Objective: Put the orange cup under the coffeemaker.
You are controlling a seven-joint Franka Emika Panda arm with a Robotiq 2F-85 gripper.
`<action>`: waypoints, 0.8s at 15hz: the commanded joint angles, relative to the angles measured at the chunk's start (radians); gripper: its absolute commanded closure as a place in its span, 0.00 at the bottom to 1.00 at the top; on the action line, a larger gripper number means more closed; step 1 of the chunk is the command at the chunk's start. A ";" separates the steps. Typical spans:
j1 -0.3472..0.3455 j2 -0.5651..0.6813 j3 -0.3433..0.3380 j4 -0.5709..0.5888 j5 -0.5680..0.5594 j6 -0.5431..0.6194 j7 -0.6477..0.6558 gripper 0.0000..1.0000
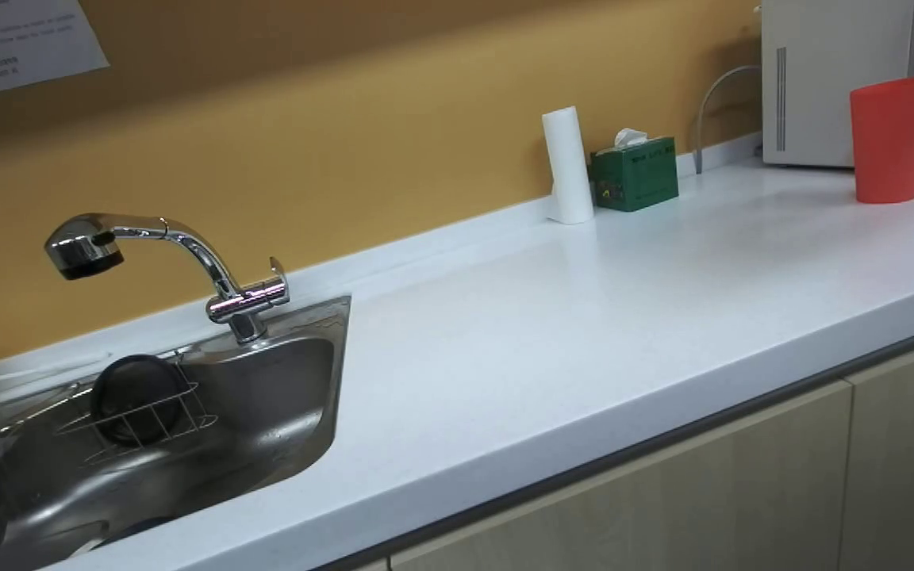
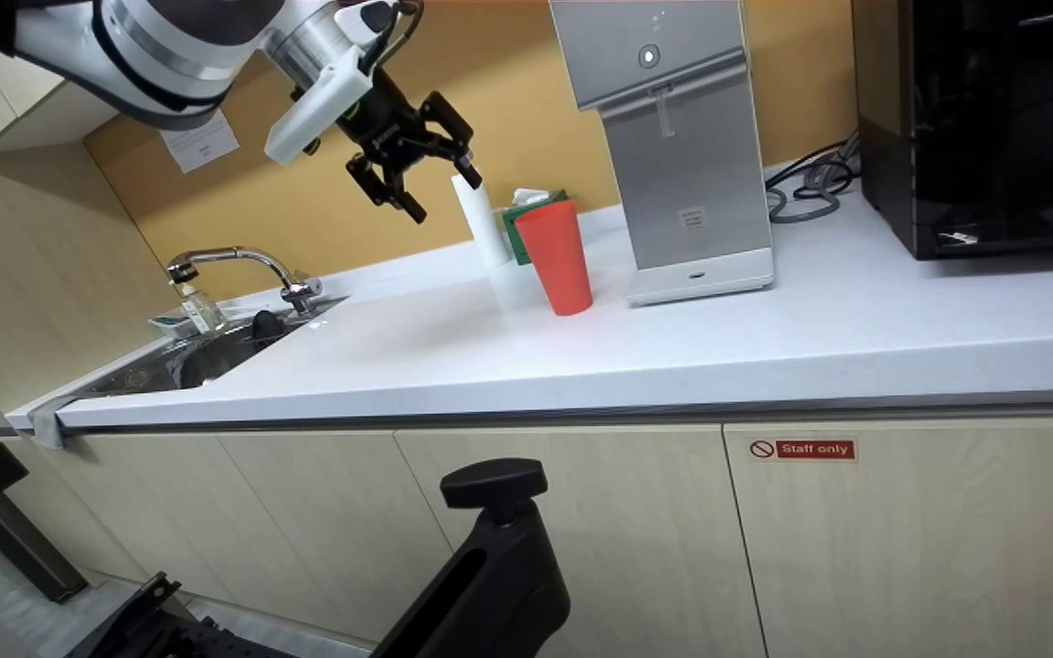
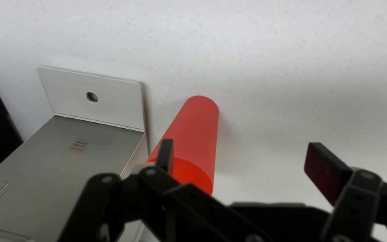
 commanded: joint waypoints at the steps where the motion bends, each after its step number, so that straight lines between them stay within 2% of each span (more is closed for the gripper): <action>1: -0.049 0.033 0.035 -0.018 -0.045 0.127 0.205 0.00; 5: -0.135 0.086 0.081 -0.078 -0.147 0.353 0.449 0.00; 8: -0.285 0.115 0.157 -0.111 -0.294 0.514 0.656 0.00; 10: -0.380 0.121 0.207 -0.120 -0.373 0.563 0.793 0.00; 11: -0.303 0.129 0.158 -0.109 -0.308 0.526 0.661 0.00; 12: -0.342 0.132 0.177 -0.112 -0.337 0.545 0.706 0.00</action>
